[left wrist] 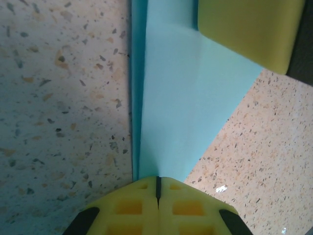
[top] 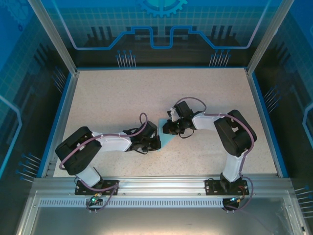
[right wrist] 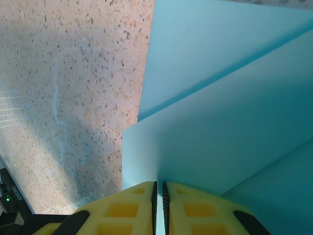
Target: Fold a paper plane with a square sheet of paper (pick it up from the middle)
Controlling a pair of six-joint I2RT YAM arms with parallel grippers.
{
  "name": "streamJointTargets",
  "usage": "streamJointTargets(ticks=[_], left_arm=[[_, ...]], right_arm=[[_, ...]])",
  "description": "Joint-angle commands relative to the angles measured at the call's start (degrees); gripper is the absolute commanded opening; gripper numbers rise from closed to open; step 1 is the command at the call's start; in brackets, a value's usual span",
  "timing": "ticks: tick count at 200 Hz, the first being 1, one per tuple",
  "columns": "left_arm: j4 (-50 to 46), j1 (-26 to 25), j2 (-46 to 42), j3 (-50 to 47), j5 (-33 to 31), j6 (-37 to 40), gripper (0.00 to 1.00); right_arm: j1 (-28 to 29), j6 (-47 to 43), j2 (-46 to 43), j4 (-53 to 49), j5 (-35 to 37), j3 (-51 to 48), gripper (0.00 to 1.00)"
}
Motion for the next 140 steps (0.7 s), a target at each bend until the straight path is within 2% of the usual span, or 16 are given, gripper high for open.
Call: streamJointTargets(ticks=[1, 85, 140], left_arm=[[-2.77, 0.39, 0.99, -1.93, -1.12, -1.30, 0.00], [-3.68, 0.38, 1.69, -4.64, 0.44, -1.02, 0.00], [-2.64, -0.05, 1.88, -4.88, 0.74, -1.75, 0.00]], right_arm=[[-0.03, -2.56, 2.19, -1.38, -0.80, 0.66, 0.13], [-6.71, -6.41, 6.16, -1.90, 0.32, 5.76, 0.14], [-9.12, -7.73, 8.20, -5.56, 3.66, 11.47, 0.15]])
